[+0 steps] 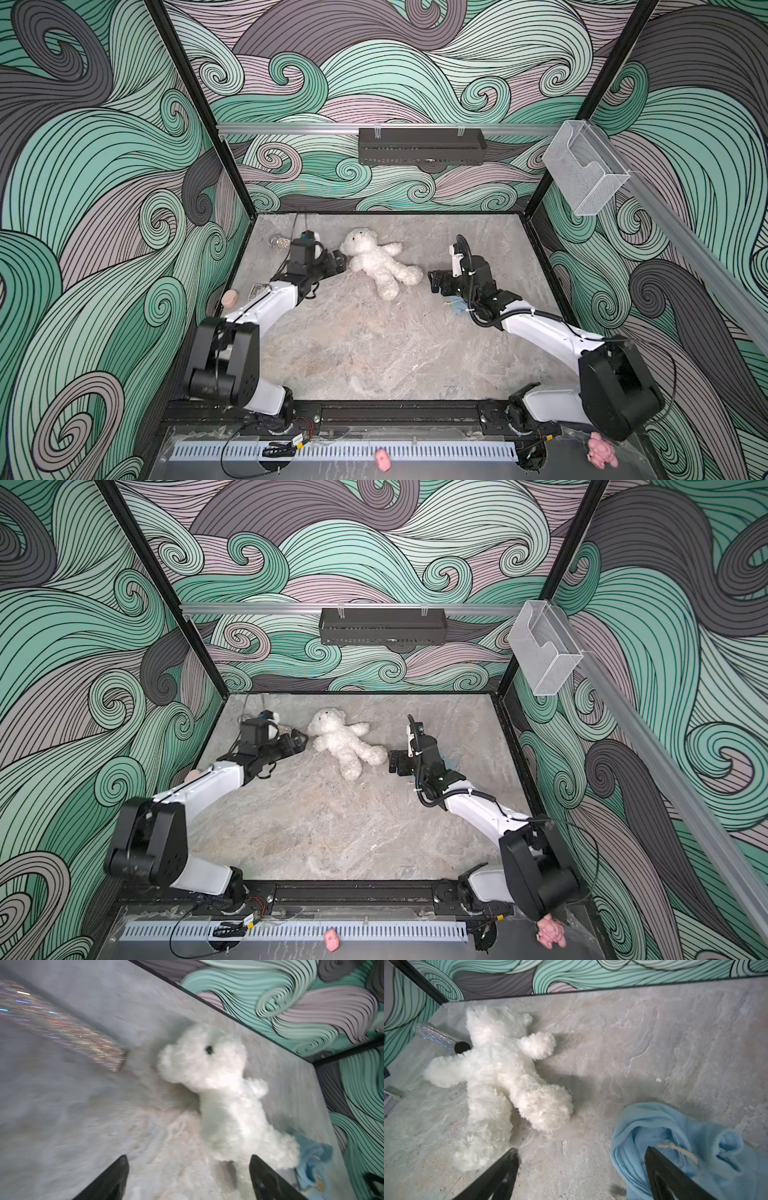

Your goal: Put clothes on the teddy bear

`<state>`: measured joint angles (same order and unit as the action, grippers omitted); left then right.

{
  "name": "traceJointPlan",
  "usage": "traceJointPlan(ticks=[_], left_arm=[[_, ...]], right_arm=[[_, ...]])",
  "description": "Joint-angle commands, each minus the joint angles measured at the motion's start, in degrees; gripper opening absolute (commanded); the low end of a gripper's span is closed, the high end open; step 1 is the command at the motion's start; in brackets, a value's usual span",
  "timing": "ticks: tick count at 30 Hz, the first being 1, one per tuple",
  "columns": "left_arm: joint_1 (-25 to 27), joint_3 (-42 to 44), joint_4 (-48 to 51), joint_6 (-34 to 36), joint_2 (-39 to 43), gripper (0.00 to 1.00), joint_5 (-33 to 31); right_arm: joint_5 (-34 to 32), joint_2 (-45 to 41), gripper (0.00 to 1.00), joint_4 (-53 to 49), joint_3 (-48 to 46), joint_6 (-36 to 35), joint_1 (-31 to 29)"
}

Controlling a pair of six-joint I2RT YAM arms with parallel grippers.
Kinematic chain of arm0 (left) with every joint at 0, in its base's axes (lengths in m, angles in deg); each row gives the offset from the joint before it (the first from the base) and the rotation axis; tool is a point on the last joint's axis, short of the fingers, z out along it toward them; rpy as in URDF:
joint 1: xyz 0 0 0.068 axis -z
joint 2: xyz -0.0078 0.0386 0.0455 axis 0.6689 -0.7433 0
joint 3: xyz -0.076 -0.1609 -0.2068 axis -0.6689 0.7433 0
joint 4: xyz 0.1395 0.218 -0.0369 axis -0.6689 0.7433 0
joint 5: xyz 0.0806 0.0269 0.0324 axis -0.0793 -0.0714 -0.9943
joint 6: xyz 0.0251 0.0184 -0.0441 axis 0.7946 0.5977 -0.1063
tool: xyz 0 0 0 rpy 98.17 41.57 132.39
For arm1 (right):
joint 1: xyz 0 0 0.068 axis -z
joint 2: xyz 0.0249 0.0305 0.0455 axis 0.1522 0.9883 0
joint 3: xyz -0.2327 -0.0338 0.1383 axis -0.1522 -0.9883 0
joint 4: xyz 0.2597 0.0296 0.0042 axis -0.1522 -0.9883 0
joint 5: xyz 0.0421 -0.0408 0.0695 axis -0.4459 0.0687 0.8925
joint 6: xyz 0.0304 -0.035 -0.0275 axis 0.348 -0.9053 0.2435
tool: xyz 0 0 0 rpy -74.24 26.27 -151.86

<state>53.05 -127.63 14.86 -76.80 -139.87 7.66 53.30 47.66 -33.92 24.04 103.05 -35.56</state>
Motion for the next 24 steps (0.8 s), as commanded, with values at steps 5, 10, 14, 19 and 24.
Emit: traceJointPlan(ticks=[5,10,14,19,24], left_arm=[[3.03,-21.62,15.65,2.95,-18.52,0.93,8.00],[4.86,-31.63,21.43,5.48,-28.40,0.89,8.66],[6.61,-31.65,18.86,4.50,-30.58,0.71,11.33],[7.98,-22.26,14.02,4.05,-26.55,0.44,15.35],[8.39,-6.36,5.54,-1.30,-15.62,0.46,14.45]], right_arm=[[2.10,2.52,0.95,-0.94,3.20,3.28,-0.88],[1.75,1.21,0.96,-1.34,1.15,3.69,-0.87],[0.03,0.17,0.97,-2.43,0.31,3.16,-0.79],[-0.73,-0.44,0.99,-4.97,0.19,3.31,-0.78],[-3.82,-1.72,0.99,-8.40,-0.62,4.08,-0.22]])
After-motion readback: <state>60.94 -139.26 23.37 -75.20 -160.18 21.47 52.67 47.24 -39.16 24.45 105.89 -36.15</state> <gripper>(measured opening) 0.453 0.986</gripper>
